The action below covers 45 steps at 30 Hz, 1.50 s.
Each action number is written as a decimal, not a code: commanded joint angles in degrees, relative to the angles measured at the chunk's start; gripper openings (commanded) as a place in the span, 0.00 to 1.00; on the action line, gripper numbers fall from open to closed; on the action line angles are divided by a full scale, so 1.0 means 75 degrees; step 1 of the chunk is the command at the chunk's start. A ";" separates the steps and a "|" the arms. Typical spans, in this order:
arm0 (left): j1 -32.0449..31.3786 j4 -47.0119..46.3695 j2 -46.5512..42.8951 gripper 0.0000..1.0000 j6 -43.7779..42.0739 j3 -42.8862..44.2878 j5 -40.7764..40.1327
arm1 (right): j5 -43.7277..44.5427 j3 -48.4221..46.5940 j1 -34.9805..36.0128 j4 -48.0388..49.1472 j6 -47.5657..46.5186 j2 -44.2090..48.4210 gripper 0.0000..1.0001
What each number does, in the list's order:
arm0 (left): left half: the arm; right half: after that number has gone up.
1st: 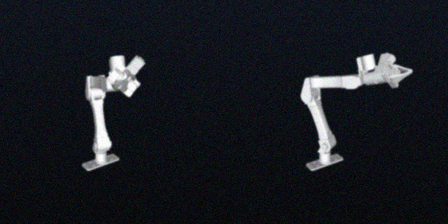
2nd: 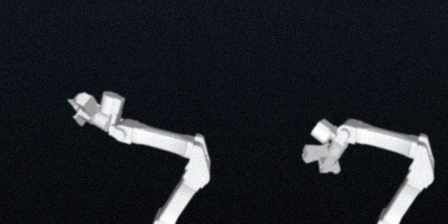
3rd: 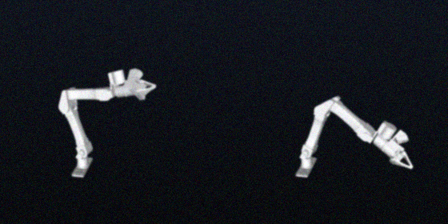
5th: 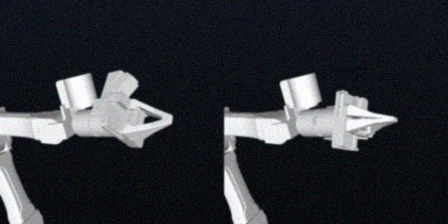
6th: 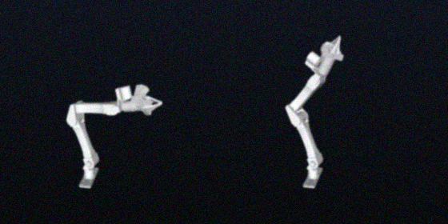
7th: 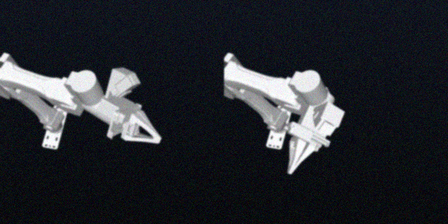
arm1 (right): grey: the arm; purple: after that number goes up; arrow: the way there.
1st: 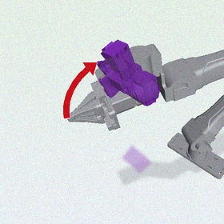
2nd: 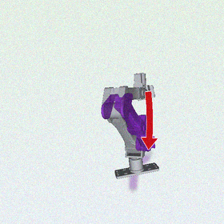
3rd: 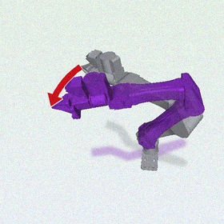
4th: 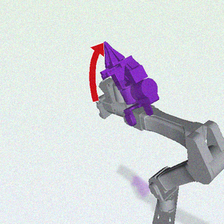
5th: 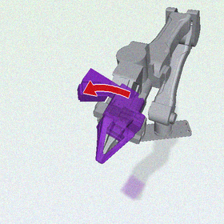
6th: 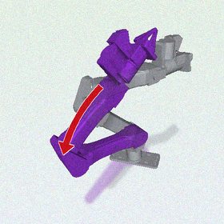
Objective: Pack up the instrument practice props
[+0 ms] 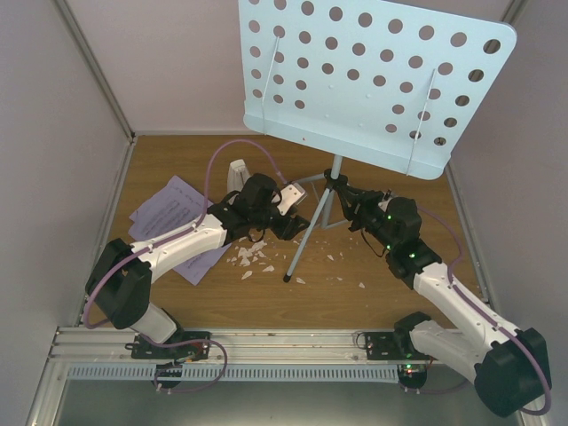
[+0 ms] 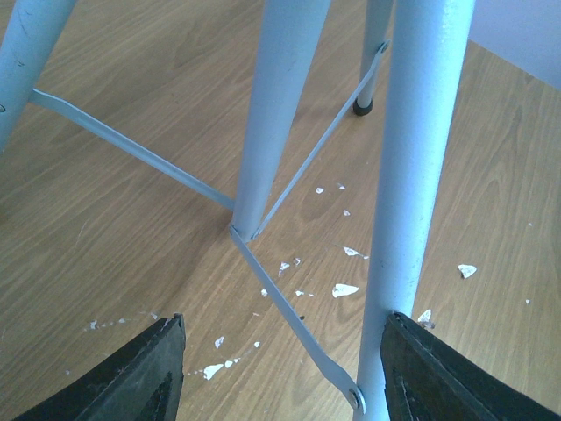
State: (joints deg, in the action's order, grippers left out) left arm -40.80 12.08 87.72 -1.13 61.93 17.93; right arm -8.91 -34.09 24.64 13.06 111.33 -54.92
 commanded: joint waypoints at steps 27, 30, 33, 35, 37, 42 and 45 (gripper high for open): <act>-0.0104 -0.0498 -0.0011 0.67 0.0075 0.0239 0.1298 | 0.1028 -0.0371 0.0020 -0.1668 -0.6077 0.0074 0.01; -0.0104 -0.0465 -0.0058 0.67 0.0034 0.0222 0.1177 | 0.1102 -0.0338 0.0025 -0.1464 -0.7594 0.0239 0.01; -0.0104 -0.0441 -0.0073 0.67 -0.0009 0.0210 0.1086 | 0.0941 -0.0251 0.0019 -0.1002 -0.8917 0.0401 0.03; -0.0104 -0.0421 -0.0061 0.67 -0.0014 0.0215 0.1041 | 0.0783 -0.0268 0.0019 -0.0750 -0.9645 0.0442 0.05; -0.0104 -0.0406 -0.0049 0.67 -0.0045 0.0215 0.0998 | 0.0671 -0.0334 0.0025 -0.0636 -1.0366 0.0437 0.06; -0.0104 -0.0383 -0.0024 0.67 -0.0069 0.0204 0.0960 | 0.0525 -0.0452 0.0025 -0.0594 -1.1713 0.0385 0.07; -0.0104 -0.0384 -0.0025 0.67 -0.0062 0.0209 0.0960 | 0.0444 -0.0492 0.0021 -0.0633 -1.2323 0.0373 0.07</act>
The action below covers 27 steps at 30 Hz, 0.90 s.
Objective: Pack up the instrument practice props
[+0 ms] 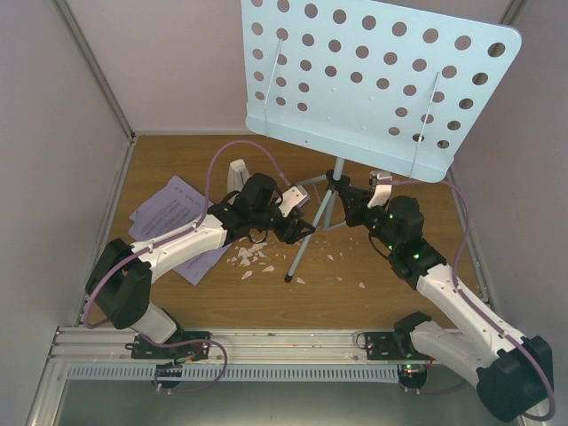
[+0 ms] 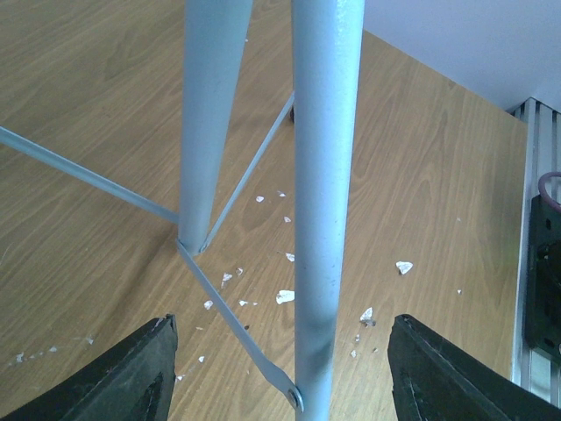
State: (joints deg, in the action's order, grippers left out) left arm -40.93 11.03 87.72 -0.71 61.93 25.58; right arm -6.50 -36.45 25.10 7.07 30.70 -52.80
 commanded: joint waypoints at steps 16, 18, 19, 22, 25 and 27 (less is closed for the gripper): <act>-0.0086 -0.0693 -0.0462 0.80 -0.0162 -0.0126 0.0178 | 0.0679 -0.0365 -0.0039 -0.0636 -0.3202 0.0908 0.52; -0.0086 -0.1102 -0.0734 0.84 -0.0143 -0.0407 0.0498 | 0.1045 -0.0186 -0.0071 -0.0739 -0.2968 0.1092 0.54; -0.0096 -0.1244 -0.0865 0.86 -0.0140 -0.0516 0.0535 | 0.1124 -0.0005 -0.0134 -0.0708 -0.2795 0.1217 0.54; -0.0098 -0.1451 -0.1185 0.88 -0.0080 -0.0751 0.0434 | 0.0635 0.0638 -0.0623 -0.0290 -0.2140 0.1779 0.62; -0.0098 -0.1795 -0.1406 0.88 0.0176 -0.0842 0.0422 | -0.0383 0.1147 -0.1568 0.0179 -0.1437 0.2145 0.66; -0.0098 -0.1839 -0.1458 0.88 0.0449 -0.0747 0.0612 | -0.1456 0.1458 -0.2475 0.0539 -0.0970 0.2106 0.67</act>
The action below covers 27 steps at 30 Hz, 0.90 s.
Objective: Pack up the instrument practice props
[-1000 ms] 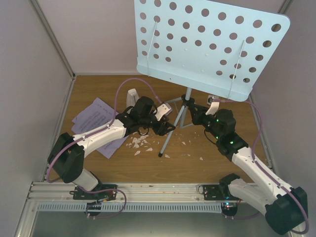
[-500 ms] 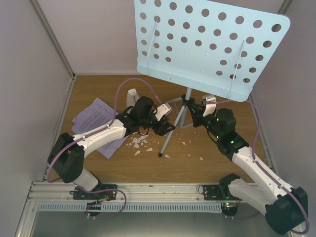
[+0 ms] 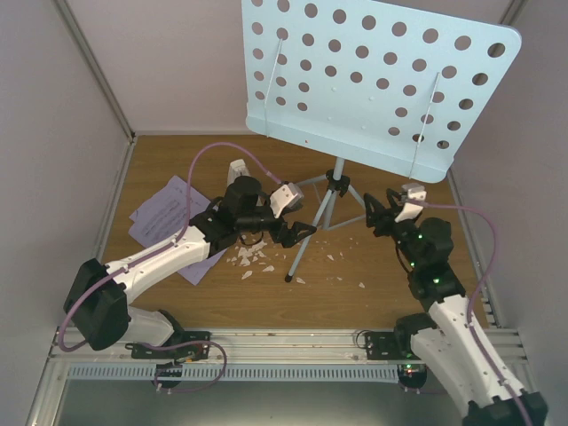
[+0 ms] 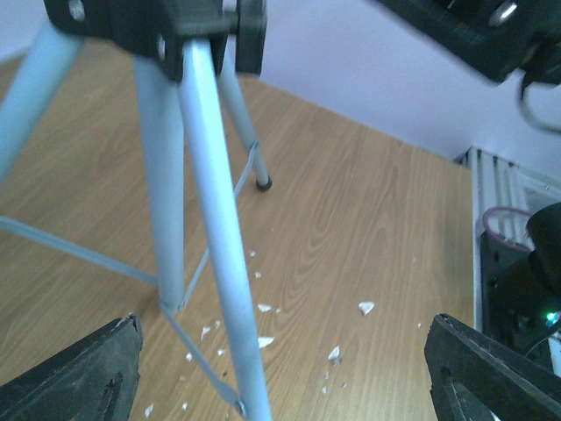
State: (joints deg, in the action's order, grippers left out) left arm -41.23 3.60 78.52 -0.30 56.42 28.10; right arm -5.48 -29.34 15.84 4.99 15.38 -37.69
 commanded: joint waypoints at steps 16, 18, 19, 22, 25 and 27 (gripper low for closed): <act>-0.0057 -0.3515 -0.0339 0.87 0.3199 -0.1318 0.0389 | -0.7777 -0.1440 -0.3252 0.5778 0.3812 -0.3905 0.69; -0.0057 -0.3659 -0.0105 0.83 0.3215 -0.1230 0.0492 | -0.8139 -0.1805 -0.2979 0.5708 0.3625 -0.4148 0.70; -0.0057 -0.3704 0.0012 0.80 0.3199 -0.1179 0.0556 | -0.8327 -0.2019 -0.2832 0.5640 0.3511 -0.4271 0.69; -0.0057 -0.3749 0.0387 0.73 0.3104 -0.0938 0.0758 | -0.8842 -0.2687 -0.2438 0.4977 0.2925 -0.4676 0.68; -0.0057 -0.3550 0.0771 0.69 0.2941 -0.0642 0.0945 | -0.9112 -0.3373 -0.1926 0.4023 0.2247 -0.5024 0.65; -0.0057 -0.3470 0.0917 0.67 0.2844 -0.0551 0.0932 | -0.9120 -0.3701 -0.1698 0.3729 0.1926 -0.5188 0.64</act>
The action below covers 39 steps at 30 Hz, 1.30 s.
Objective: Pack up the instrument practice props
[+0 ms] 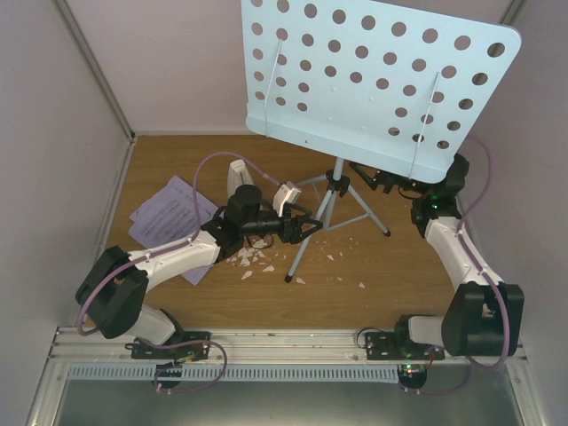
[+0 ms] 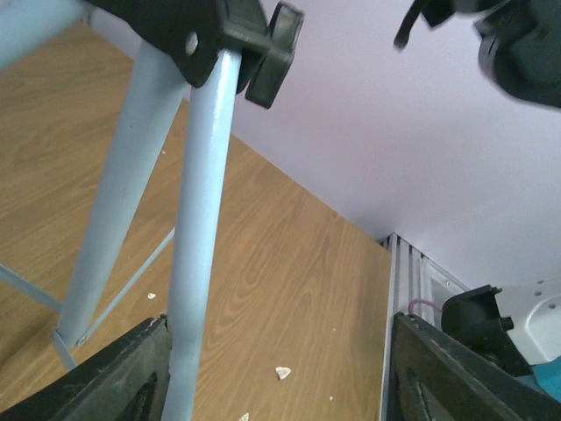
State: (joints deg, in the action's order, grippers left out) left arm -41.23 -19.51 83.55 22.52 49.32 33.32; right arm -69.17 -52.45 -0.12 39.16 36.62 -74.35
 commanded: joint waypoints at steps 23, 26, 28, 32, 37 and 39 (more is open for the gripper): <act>-0.0045 0.0043 0.0932 0.45 -0.0852 0.0829 -0.0483 | -0.0786 -0.1761 0.0935 -0.0639 -0.1006 -0.1062 0.29; -0.0045 0.0013 0.1047 0.36 -0.0913 0.0891 -0.0409 | -0.0804 -0.1734 0.0952 -0.0627 -0.1026 -0.1036 0.16; -0.0045 -0.0011 0.1132 0.25 -0.0948 0.0939 -0.0310 | -0.0799 -0.1689 0.0967 -0.0627 -0.1038 -0.1002 0.13; -0.0057 -0.0175 0.1238 0.05 -0.0990 0.0952 -0.0186 | -0.0773 -0.1506 0.0980 -0.0633 -0.1079 -0.0880 0.05; -0.0080 -0.0781 0.1185 0.00 -0.0984 0.0771 -0.0055 | -0.0708 -0.1259 0.1062 -0.0727 -0.1085 -0.0646 0.00; -0.0114 -0.1006 0.1052 0.00 -0.0967 0.0776 -0.0122 | -0.0648 -0.1146 0.1142 -0.0870 -0.1203 -0.0469 0.01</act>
State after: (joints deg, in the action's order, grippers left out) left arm -41.91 -19.11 92.31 14.31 55.02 33.12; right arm -73.17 -62.59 6.39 36.03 23.70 -81.47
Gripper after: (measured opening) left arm 0.114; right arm 0.201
